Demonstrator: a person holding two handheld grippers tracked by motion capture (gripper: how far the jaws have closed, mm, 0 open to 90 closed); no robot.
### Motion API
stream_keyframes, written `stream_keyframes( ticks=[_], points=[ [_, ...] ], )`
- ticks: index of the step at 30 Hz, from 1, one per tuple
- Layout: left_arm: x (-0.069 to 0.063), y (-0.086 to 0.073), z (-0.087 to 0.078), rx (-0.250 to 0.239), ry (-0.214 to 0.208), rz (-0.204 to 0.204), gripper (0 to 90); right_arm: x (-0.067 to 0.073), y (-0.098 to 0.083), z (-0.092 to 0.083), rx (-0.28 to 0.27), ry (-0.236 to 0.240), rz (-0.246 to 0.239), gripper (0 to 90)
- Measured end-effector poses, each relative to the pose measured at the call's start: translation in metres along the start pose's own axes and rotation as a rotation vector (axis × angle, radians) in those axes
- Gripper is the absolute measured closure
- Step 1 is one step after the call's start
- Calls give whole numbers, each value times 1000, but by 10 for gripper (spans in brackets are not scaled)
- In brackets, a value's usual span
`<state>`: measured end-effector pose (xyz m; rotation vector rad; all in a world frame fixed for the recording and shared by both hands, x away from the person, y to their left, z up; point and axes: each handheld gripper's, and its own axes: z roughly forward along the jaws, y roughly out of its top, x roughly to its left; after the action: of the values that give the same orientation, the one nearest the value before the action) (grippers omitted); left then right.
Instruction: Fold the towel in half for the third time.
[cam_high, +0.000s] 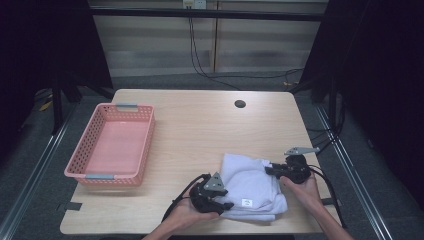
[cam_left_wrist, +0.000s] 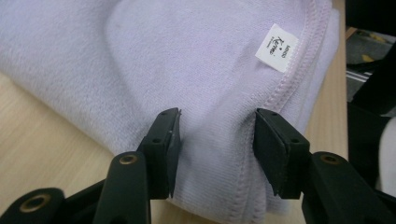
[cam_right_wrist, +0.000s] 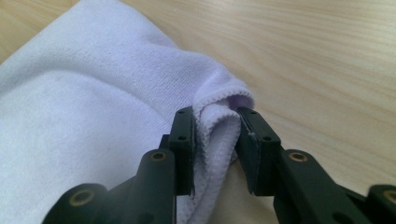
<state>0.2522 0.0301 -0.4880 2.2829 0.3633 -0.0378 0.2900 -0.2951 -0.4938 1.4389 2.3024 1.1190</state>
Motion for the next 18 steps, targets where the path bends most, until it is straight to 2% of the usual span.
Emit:
stream_keyframes(
  ticks=[2, 4, 6, 8, 9, 11, 12, 14, 16, 18],
  points=[
    [0, -5, -8, -7, -28, -50, 489, 4, -1, -1, 0, 8, -11, 523],
    [1, -9, -15, -23, -50, -82, 452, 4, -1, 1, -4, 1, -20, 390],
    [1, -17, -25, -30, -54, -109, 410, 2, 1, 2, -22, 24, -27, 312],
    [0, -23, -34, -38, -58, -125, 344, 0, 4, 4, -33, 46, -34, 275],
    [-1, -28, -38, -33, -40, -124, 336, 1, 6, 4, -36, 55, -30, 256],
    [1, -33, -41, -31, -39, -145, 287, 2, 10, 9, -41, 80, -39, 239],
    [1, -34, -39, -45, -30, -161, 279, 2, 11, 12, -33, 83, -51, 232],
    [2, -33, -37, -30, -34, -163, 250, 4, 12, 18, -12, 76, -69, 207],
    [1, -31, -32, -8, -37, -152, 235, 6, 13, 23, 3, 84, -82, 202],
    [-2, -30, -27, -11, -30, -148, 223, 7, 12, 23, 10, 66, -102, 186]
  ],
)
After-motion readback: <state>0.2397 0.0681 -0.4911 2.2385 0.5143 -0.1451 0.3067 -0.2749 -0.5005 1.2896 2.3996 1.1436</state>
